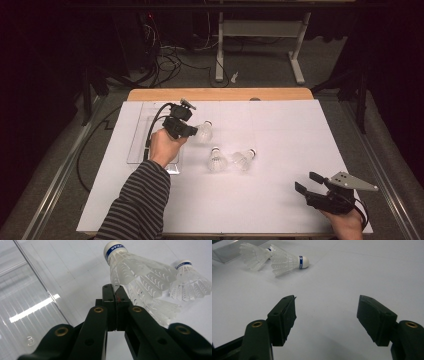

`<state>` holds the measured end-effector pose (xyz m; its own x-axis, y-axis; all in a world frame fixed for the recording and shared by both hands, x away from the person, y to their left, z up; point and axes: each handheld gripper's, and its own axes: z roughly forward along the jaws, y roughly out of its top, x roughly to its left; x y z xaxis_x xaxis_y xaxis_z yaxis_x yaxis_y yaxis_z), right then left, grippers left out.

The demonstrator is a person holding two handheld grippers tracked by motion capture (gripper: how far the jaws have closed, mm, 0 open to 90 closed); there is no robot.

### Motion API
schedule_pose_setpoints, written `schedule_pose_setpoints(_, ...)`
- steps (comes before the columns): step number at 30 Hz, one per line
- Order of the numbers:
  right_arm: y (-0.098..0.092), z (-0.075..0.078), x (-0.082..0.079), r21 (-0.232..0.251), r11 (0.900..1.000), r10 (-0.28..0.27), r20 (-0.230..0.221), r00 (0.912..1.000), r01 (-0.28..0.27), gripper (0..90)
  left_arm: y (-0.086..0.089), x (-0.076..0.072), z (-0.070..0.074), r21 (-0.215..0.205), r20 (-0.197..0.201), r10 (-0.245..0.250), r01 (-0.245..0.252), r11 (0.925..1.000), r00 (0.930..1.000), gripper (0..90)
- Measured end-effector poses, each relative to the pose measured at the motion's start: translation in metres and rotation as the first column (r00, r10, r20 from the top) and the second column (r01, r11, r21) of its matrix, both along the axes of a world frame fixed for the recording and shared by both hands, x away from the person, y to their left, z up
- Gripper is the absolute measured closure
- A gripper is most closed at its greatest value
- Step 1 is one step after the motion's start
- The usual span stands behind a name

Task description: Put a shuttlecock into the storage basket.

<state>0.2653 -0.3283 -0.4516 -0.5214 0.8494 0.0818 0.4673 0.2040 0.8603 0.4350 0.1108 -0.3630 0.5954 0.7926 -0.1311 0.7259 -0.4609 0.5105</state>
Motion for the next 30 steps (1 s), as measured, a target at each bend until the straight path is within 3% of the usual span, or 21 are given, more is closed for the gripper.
schedule_pose_setpoints(30, 0.000, 0.000, 0.000, 0.002, 1.000, -0.003, 0.001, 1.0000, 0.003, 31.9, 0.027, -0.020, 0.015, -0.041, 0.058, 0.017, -0.015, 0.9991, 0.9982, 89.7)
